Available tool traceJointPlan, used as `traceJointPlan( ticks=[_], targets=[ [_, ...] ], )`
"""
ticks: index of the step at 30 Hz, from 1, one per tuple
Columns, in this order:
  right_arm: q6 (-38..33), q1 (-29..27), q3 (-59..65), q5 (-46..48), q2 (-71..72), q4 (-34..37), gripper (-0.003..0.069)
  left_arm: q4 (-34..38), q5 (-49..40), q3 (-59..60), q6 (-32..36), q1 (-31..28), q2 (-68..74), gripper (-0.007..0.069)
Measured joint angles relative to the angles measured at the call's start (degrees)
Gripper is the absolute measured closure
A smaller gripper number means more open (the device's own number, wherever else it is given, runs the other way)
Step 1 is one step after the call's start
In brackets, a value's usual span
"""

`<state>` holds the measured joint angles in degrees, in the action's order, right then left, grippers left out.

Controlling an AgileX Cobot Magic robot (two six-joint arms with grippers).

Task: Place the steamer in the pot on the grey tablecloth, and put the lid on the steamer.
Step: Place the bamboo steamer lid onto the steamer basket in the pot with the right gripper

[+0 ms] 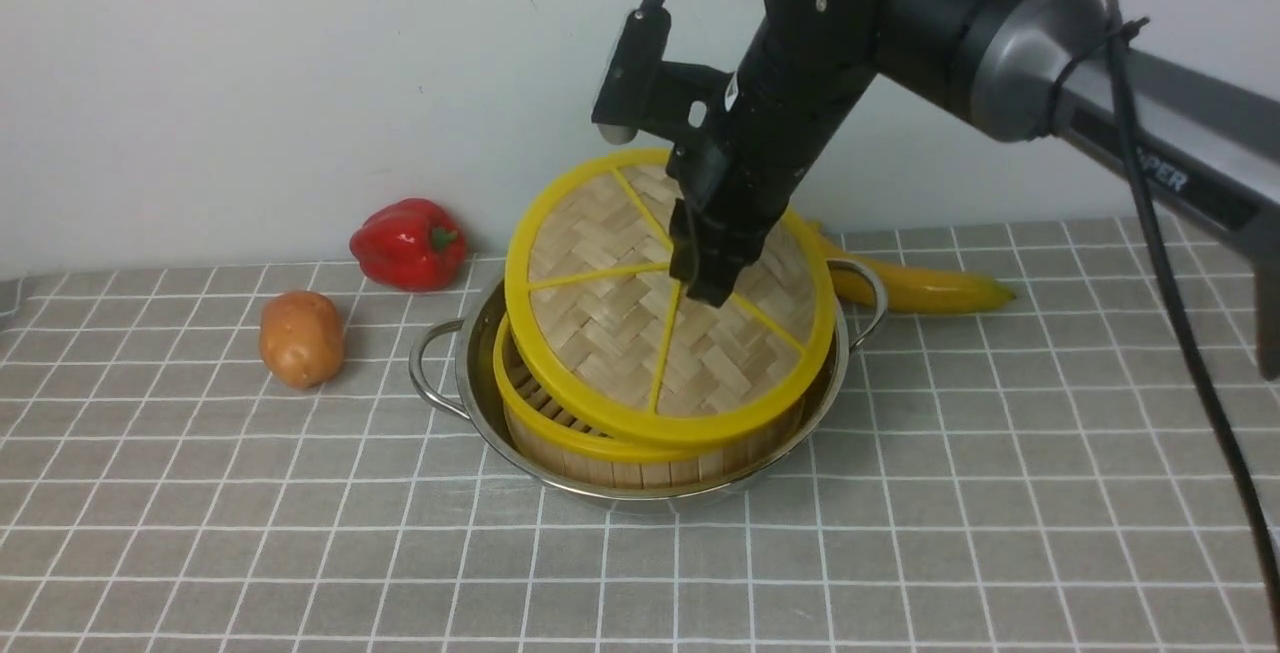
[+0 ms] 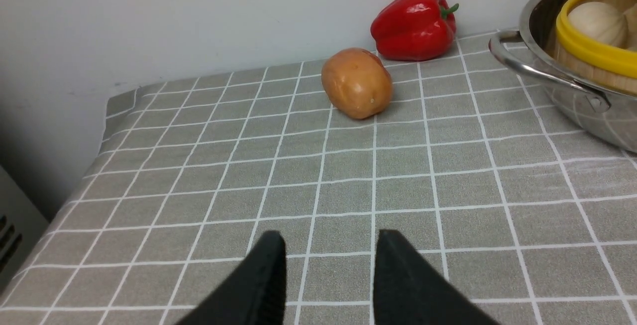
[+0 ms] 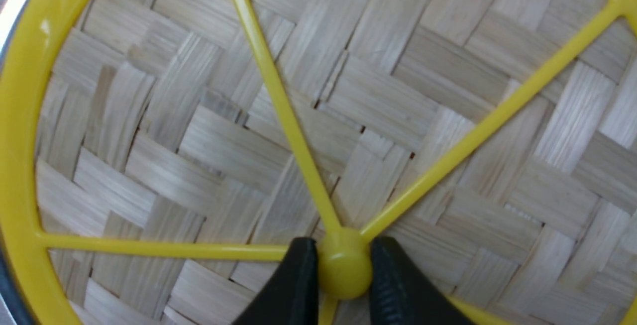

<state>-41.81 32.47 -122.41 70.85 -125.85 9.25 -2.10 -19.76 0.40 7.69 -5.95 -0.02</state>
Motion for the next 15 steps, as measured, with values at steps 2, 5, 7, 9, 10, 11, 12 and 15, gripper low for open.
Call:
traceJointPlan(
  ticks=[2, 5, 7, 9, 10, 11, 12, 15],
  targets=[
    [-1.1, 0.0, 0.0, 0.0, 0.0, 0.4, 0.051, 0.0, 0.0, 0.0, 0.0, 0.0, 0.0, 0.0382],
    [-2.6, 0.0, 0.0, 0.0, 0.0, 1.1, 0.051, 0.0, 0.0, 0.0, 0.0, 0.0, 0.0, 0.0382],
    [-3.8, 0.0, 0.0, 0.0, 0.0, 1.4, 0.051, 0.0, 0.0, 0.0, 0.0, 0.0, 0.0, 0.0382],
    [-5.0, 0.0, 0.0, 0.0, -0.2, 1.7, 0.051, 0.0, 0.0, 0.0, 0.0, 0.0, 0.0, 0.0382],
    [-5.4, 0.0, 0.0, 0.0, -0.3, 1.8, 0.051, 0.0, 0.0, 0.0, 0.0, 0.0, 0.0, 0.0382],
    [-5.6, 0.0, 0.0, 0.0, -0.4, 1.8, 0.051, 0.0, 0.0, 0.0, 0.0, 0.0, 0.0, 0.0382],
    [-6.1, 0.0, 0.0, 0.0, -0.5, 1.9, 0.051, 0.0, 0.0, 0.0, 0.0, 0.0, 0.0, 0.0382],
    [-8.3, 0.0, 0.0, 0.0, -0.7, 2.0, 0.051, 0.0, 0.0, 0.0, 0.0, 0.0, 0.0, 0.0382]
  ],
)
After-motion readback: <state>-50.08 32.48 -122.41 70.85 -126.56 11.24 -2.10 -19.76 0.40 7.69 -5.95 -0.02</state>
